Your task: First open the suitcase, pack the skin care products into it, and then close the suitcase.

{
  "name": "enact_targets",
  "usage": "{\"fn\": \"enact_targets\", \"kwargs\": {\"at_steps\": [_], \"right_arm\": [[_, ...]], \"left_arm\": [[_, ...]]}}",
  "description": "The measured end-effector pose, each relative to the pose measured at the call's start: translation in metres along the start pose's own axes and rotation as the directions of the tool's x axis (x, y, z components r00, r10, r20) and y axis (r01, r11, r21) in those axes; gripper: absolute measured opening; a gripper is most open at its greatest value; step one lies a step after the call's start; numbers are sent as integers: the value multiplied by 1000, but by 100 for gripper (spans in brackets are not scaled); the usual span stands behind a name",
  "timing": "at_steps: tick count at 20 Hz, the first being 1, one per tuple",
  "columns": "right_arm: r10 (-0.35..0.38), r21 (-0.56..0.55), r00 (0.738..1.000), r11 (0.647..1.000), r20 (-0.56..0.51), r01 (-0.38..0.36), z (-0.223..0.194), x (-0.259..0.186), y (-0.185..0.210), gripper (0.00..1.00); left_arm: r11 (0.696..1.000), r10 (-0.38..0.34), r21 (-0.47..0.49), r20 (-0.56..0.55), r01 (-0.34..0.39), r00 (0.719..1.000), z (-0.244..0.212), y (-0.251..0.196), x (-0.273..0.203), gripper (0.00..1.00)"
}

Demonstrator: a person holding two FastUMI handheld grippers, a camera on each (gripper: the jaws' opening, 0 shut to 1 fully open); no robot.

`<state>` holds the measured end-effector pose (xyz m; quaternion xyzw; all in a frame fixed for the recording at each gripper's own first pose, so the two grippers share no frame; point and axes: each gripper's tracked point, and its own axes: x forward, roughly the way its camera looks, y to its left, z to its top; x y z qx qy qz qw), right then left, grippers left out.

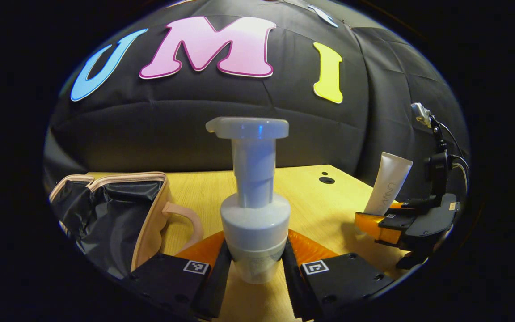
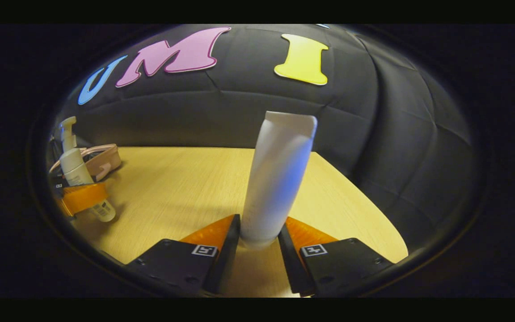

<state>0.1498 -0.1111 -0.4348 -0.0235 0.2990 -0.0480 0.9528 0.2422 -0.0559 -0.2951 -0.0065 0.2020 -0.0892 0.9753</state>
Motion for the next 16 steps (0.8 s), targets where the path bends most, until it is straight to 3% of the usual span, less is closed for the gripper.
{"fn": "enact_targets", "kwargs": {"at_steps": [3, 8, 11, 14, 16], "right_arm": [[2, -47, 1000, 999, 28, -1, 5, -3, 3, 46], [56, -73, 997, 996, 58, -52, 20, -16, 24, 45], [108, -75, 992, 992, 72, -102, 42, -36, 48, 45], [188, -66, 980, 981, 67, -184, 65, -59, 89, 45], [238, -90, 968, 969, 78, -231, 82, -72, 121, 45]], "left_arm": [[1000, 5, -7, 1, -5, 1000, 1, 5, -5, 61], [999, -5, 37, 30, 4, 1000, 22, 11, -22, 61], [1000, -31, 4, 38, 31, 999, 47, 20, -45, 61], [998, -9, -69, 19, 11, 1000, 71, 57, -66, 64], [994, 19, -104, -27, -21, 999, 78, 93, -77, 61]]}}
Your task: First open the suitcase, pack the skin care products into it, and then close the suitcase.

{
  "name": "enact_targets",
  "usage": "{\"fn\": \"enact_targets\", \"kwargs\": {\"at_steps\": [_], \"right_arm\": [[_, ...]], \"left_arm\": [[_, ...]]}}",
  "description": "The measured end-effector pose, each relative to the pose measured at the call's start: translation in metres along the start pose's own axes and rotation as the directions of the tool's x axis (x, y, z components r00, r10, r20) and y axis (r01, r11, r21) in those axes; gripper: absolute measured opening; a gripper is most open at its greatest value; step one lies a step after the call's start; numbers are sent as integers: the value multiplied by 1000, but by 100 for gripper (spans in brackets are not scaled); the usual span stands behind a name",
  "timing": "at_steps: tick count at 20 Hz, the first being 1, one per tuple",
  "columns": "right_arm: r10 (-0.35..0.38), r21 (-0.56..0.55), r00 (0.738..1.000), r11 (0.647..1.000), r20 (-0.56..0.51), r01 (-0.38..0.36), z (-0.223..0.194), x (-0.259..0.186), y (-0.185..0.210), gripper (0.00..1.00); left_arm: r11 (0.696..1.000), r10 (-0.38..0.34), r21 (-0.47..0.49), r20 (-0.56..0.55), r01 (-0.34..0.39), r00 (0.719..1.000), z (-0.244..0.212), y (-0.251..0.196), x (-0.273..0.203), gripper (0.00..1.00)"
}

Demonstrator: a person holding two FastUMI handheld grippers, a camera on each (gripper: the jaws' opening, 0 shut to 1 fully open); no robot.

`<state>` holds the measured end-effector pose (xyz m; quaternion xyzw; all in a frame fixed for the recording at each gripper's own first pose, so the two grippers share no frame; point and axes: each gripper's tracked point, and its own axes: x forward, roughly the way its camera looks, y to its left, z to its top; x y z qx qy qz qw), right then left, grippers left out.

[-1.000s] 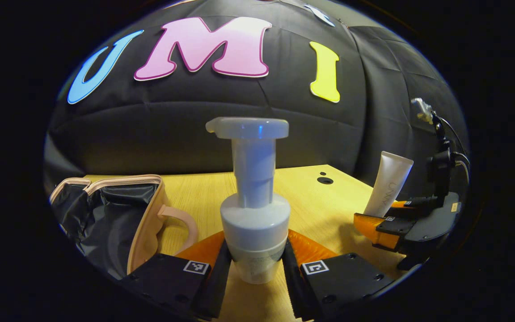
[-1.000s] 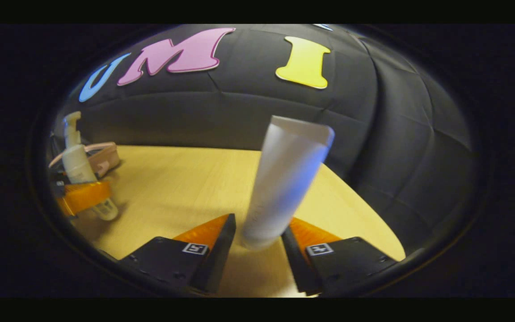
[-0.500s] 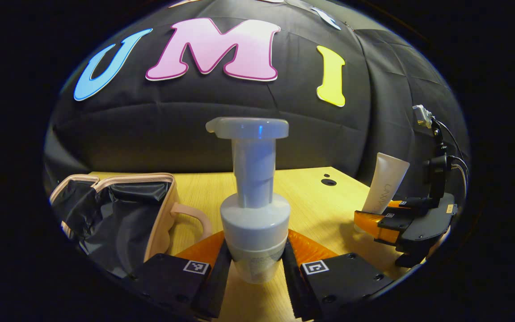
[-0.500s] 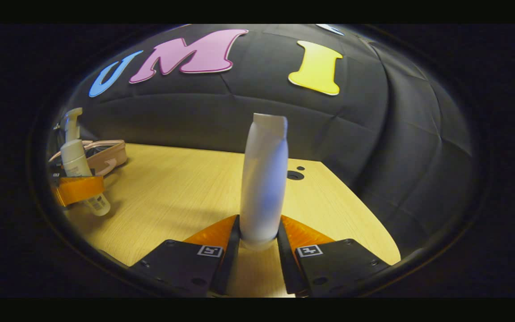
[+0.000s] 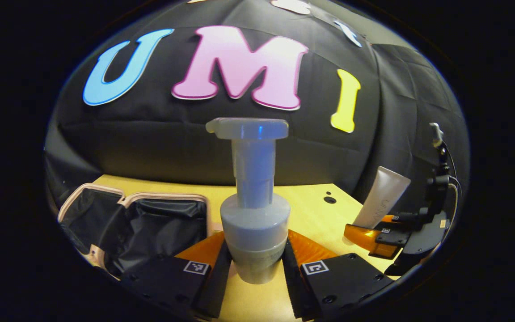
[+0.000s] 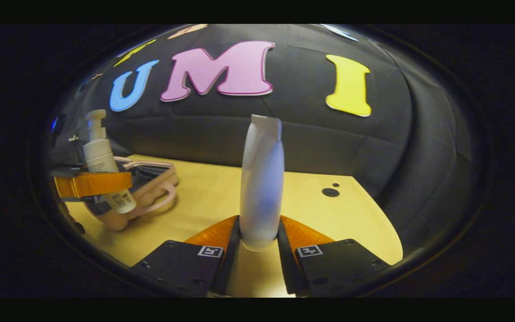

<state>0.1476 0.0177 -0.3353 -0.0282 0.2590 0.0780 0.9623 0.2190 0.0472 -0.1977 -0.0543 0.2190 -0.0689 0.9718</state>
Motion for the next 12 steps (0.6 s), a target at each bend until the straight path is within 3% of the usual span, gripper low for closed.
{"fn": "enact_targets", "kwargs": {"at_steps": [3, 4, 7, 12], "right_arm": [[83, 15, 997, 996, 10, -83, 23, 1, 54, 45], [109, 29, 994, 994, 6, -109, 30, 2, 74, 41], [171, 48, 985, 984, 27, -172, 51, 3, 120, 45], [234, 24, 971, 972, 41, -235, 60, -6, 165, 45]], "left_arm": [[997, 73, 7, -118, -73, 990, -4, 67, -13, 61], [996, 93, 14, -172, -92, 981, -10, 90, -15, 61], [994, 111, 20, -302, -110, 947, -29, 142, -15, 61], [995, 74, 93, -538, -28, 840, -72, 172, 8, 61]]}}
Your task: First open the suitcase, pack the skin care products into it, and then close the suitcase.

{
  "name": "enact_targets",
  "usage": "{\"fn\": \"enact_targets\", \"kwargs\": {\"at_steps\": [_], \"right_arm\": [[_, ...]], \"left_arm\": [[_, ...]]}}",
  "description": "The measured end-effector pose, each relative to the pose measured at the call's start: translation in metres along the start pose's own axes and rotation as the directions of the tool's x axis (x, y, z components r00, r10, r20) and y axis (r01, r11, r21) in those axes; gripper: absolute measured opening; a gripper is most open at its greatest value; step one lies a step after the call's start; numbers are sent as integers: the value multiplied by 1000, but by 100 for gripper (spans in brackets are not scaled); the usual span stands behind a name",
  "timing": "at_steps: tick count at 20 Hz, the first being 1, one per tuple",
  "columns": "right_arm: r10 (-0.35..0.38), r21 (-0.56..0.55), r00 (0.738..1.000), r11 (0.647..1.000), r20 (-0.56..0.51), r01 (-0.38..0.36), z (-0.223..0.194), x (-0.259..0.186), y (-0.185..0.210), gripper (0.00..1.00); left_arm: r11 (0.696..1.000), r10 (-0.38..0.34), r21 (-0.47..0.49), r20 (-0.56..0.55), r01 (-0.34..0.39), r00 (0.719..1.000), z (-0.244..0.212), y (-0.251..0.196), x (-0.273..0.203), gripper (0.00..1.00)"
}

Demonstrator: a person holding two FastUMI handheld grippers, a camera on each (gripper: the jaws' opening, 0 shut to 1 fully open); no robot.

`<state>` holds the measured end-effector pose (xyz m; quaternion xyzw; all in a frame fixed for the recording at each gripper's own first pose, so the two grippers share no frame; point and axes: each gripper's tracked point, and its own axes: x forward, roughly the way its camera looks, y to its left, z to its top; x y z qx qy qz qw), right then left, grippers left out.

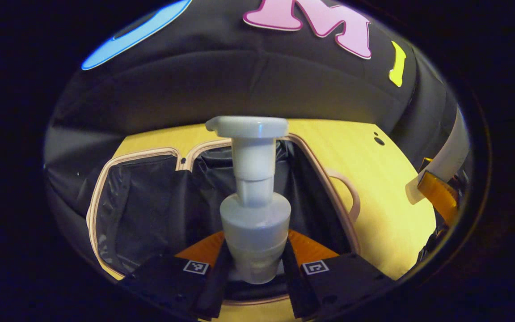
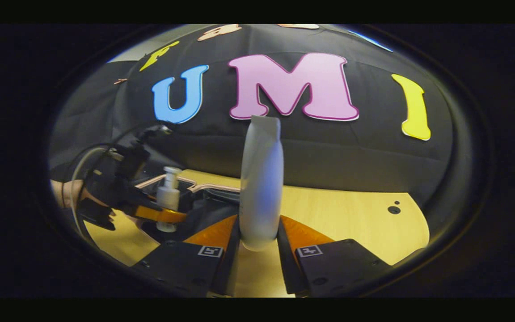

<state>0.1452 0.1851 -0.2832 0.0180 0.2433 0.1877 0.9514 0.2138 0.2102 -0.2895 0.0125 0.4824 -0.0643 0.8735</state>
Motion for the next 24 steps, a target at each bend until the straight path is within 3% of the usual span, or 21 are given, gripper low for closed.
{"fn": "enact_targets", "kwargs": {"at_steps": [3, 7, 10, 12, 14, 17, 20, 21, 22, 24], "right_arm": [[24, 10, 999, 1000, -27, -24, -11, -3, 5, 45], [44, 31, 995, 999, -89, -41, -31, -11, -5, 45], [41, 69, 993, 997, -115, -33, -42, -15, -15, 45], [43, 88, 991, 996, -123, -32, -44, -18, -20, 45], [49, 101, 990, 994, -136, -36, -47, -19, -23, 45], [64, 123, 985, 991, -162, -45, -47, -16, -17, 44], [100, 167, 974, 984, -202, -67, -46, -7, 1, 45], [111, 181, 971, 981, -212, -72, -45, -2, 9, 40], [108, 177, 970, 982, -219, -69, -44, 5, 17, 45], [131, 141, 960, 985, -248, -98, -47, 21, 35, 45]], "left_arm": [[998, 2, 61, -137, 7, 991, -8, 7, 21, 61], [987, 77, 159, -285, -32, 955, -19, 24, 47, 61], [988, 113, 137, -383, -65, 917, -33, 29, 56, 61], [990, 115, 114, -364, -78, 924, -24, 28, 59, 64], [991, 131, 69, -387, -113, 913, -28, 29, 56, 61], [988, 156, 62, -299, -144, 941, -10, 29, 44, 66], [989, 147, 12, -79, -146, 986, 33, 17, 6, 82], [990, 142, -6, 13, -142, 990, 48, 16, -12, 86], [990, 138, -20, 103, -137, 985, 62, 13, -35, 93], [989, 148, -47, 250, -141, 957, 77, 16, -80, 96]]}}
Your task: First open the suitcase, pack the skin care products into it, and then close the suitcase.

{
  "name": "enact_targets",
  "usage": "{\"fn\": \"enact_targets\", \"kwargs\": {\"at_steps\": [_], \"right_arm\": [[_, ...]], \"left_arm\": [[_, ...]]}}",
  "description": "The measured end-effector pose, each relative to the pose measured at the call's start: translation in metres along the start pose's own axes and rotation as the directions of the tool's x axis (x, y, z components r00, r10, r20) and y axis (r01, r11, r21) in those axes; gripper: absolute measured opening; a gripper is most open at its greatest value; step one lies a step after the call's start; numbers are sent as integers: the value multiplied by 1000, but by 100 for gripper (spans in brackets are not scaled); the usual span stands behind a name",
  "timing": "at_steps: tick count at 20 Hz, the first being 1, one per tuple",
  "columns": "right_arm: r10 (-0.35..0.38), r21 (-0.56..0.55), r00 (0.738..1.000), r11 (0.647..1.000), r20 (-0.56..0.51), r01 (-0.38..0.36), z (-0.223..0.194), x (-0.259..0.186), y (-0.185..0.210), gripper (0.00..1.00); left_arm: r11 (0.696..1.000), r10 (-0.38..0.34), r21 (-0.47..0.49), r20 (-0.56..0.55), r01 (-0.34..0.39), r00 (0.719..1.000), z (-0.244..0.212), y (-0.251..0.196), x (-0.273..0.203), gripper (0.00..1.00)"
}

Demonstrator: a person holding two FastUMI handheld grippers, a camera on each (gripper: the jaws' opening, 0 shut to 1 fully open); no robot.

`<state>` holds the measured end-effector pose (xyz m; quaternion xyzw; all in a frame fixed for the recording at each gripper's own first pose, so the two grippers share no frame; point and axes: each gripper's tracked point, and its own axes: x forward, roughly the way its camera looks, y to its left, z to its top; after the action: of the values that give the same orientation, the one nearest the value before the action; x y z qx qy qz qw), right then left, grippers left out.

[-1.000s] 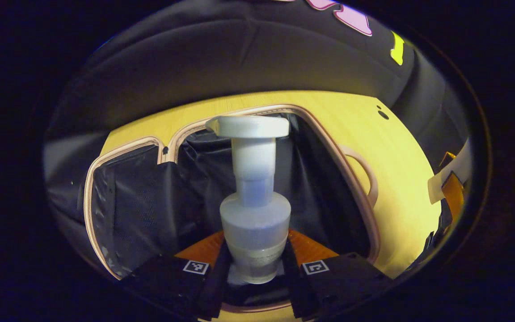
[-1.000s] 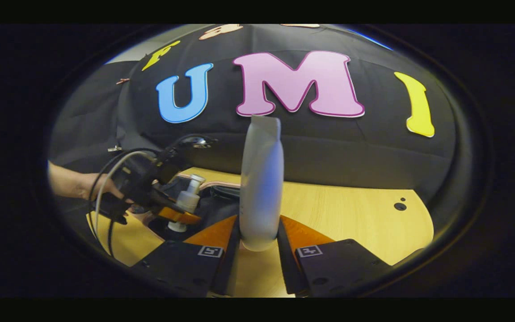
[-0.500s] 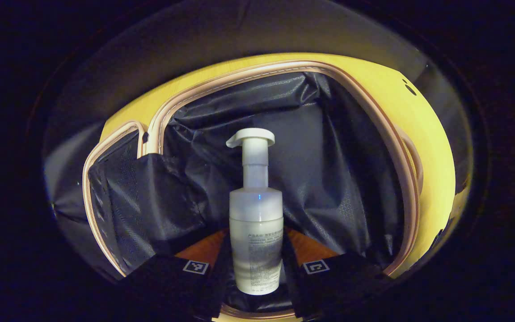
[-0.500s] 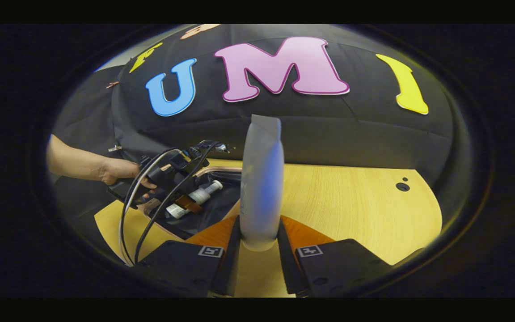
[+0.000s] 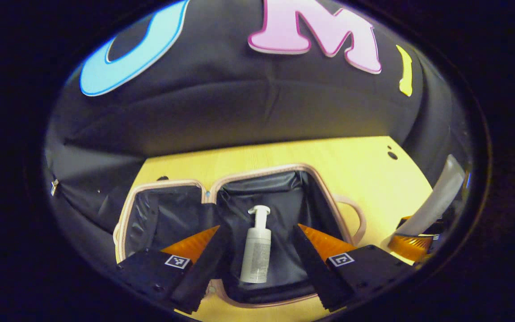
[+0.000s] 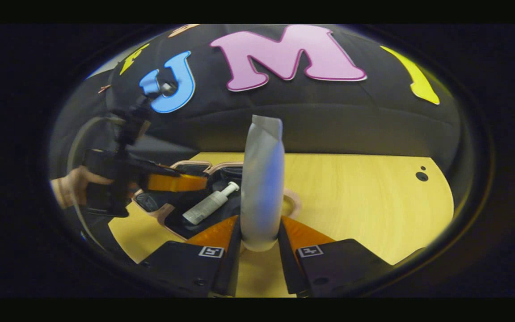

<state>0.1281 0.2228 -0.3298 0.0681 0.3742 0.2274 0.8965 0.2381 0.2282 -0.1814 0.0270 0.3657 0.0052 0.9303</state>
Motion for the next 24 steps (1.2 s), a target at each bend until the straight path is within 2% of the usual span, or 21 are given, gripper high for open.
{"fn": "enact_targets", "kwargs": {"at_steps": [2, 3, 4, 5, 10, 11, 12, 13, 15, 16, 17, 19, 20, 21, 23, 24], "right_arm": [[43, 19, 998, 999, -47, -42, -5, 22, 22, 45], [66, 61, 995, 996, -74, -62, -8, 35, 33, 45], [84, 113, 990, 991, -111, -71, -13, 47, 42, 41], [97, 152, 985, 986, -144, -74, -17, 61, 46, 45], [60, 171, 948, 985, -311, -6, -39, 108, 52, 45], [44, 165, 945, 986, -323, 11, -39, 114, 51, 51], [47, 175, 938, 984, -344, 15, -41, 117, 51, 45], [40, 191, 937, 981, -346, 28, -37, 117, 50, 43], [20, 212, 938, 976, -346, 57, -37, 124, 52, 33], [9, 200, 937, 978, -350, 65, -38, 125, 52, 46], [-1, 179, 938, 982, -348, 67, -40, 125, 52, 33], [-28, 129, 941, 989, -336, 75, -39, 120, 52, 46], [-43, 113, 948, 990, -316, 83, -34, 118, 53, 21], [-51, 106, 956, 991, -290, 85, -27, 112, 54, 33], [-52, 101, 972, 992, -231, 77, -11, 96, 59, 42], [-49, 98, 978, 993, -202, 70, -2, 87, 62, 42]], "left_arm": [[999, 11, -36, 78, -8, 997, 1, 16, -34, 96], [999, 3, -50, 97, 2, 995, 0, 22, -49, 96], [998, 1, -58, 117, 6, 993, -2, 27, -63, 96], [998, 5, -63, 132, 4, 991, -5, 35, -75, 96], [992, 12, -129, 115, 3, 993, -39, 65, -111, 97], [989, 12, -145, 116, 5, 993, -44, 70, -117, 96], [987, 15, -159, 116, 4, 993, -48, 74, -118, 97], [985, 20, -173, 117, 1, 993, -50, 79, -121, 96], [979, 27, -203, 122, -2, 992, -58, 89, -126, 96], [977, 35, -215, 124, -8, 992, -61, 96, -126, 95], [974, 44, -225, 132, -14, 990, -62, 102, -127, 94], [969, 77, -245, 162, -35, 984, -63, 118, -130, 94], [966, 94, -255, 176, -47, 980, -63, 127, -128, 94], [961, 110, -270, 185, -57, 977, -64, 139, -125, 94], [950, 144, -301, 209, -77, 967, -68, 164, -122, 95], [944, 149, -321, 207, -77, 967, -74, 180, -119, 95]]}}
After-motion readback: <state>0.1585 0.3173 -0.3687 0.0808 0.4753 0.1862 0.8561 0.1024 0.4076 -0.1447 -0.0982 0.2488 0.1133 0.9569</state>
